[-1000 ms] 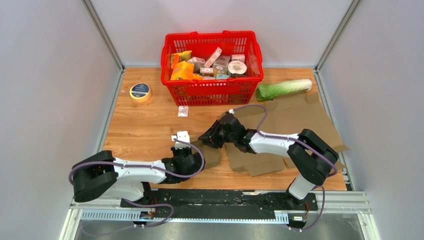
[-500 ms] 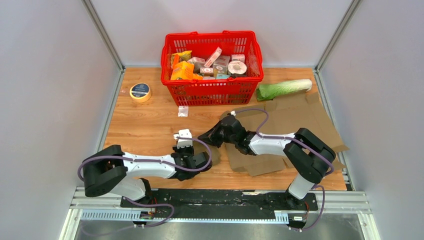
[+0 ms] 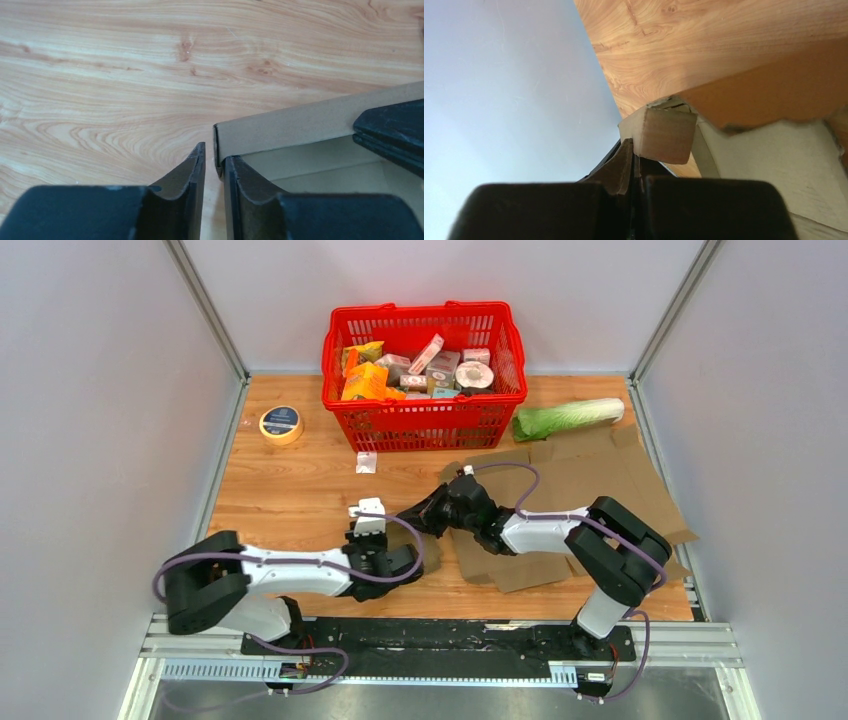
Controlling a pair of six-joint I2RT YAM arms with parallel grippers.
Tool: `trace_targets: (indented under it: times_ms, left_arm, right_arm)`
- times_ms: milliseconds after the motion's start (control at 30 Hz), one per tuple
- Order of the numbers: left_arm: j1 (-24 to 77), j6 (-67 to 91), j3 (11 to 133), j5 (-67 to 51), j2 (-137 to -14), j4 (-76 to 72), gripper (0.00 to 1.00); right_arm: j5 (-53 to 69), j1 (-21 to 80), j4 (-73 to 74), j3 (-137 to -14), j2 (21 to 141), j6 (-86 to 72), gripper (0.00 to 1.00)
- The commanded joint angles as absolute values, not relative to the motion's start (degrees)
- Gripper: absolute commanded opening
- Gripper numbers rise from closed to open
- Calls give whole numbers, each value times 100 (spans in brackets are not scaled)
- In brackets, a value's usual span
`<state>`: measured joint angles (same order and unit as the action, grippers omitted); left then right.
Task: Fold the paper box
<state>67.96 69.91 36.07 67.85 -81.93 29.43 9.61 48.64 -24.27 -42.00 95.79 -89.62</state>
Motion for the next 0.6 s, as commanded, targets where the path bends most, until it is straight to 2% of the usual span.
trace_targets:
  times_ms: [0, 33, 233, 400, 567]
  left_arm:
    - [6785, 5065, 2779, 6348, -7060, 1027, 31]
    - [6785, 4941, 2508, 6285, -6710, 863, 35]
    - [6776, 4729, 1909, 5898, -5838, 414, 43]
    - [6776, 4509, 1538, 5432, -5449, -193, 45]
    - [6776, 4570, 1766, 5379, -5826, -141, 42]
  right_arm:
    - [1028, 4799, -2593, -4175, 9457, -8894, 0]
    - [1037, 4799, -2593, -4201, 9457, -8895, 0]
    - [1002, 4746, -2531, -4219, 9501, -8991, 0]
    - [1011, 4737, -2549, -4245, 9510, -9035, 0]
    - [1019, 4729, -2558, -4254, 9492, -9061, 0]
